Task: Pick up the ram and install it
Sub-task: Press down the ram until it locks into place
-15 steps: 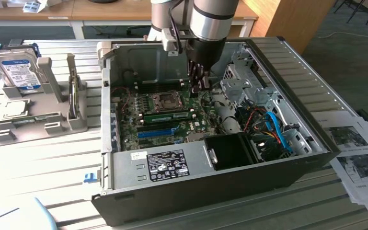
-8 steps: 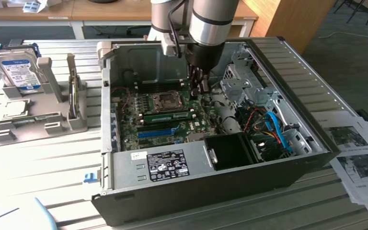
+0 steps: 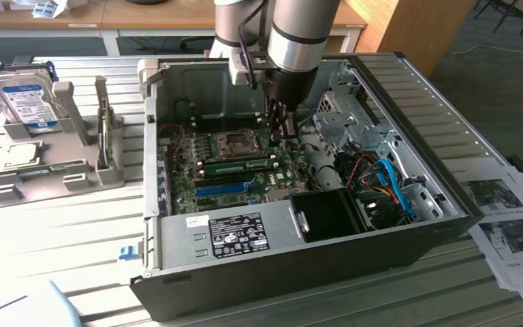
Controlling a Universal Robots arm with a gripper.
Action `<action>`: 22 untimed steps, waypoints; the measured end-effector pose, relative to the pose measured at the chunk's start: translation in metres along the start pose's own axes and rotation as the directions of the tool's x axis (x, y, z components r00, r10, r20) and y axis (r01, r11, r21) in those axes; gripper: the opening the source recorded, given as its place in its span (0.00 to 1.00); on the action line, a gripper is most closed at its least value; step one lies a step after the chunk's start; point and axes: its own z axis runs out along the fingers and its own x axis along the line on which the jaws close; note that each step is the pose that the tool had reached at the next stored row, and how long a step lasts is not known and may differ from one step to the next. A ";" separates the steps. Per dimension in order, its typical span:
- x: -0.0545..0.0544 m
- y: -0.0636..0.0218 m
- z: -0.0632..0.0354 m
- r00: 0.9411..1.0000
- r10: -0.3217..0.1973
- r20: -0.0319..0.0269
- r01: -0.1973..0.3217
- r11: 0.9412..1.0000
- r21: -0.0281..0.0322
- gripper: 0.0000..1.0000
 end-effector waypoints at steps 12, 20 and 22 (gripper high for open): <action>0.001 -0.0003 0.0150 1.000 0.006 0.000 -0.006 1.000 0.000 0.09; 0.001 -0.0003 0.0218 1.000 0.009 0.000 -0.009 1.000 0.000 0.09; 0.001 -0.0003 0.0218 1.000 0.009 0.000 -0.009 1.000 0.000 0.09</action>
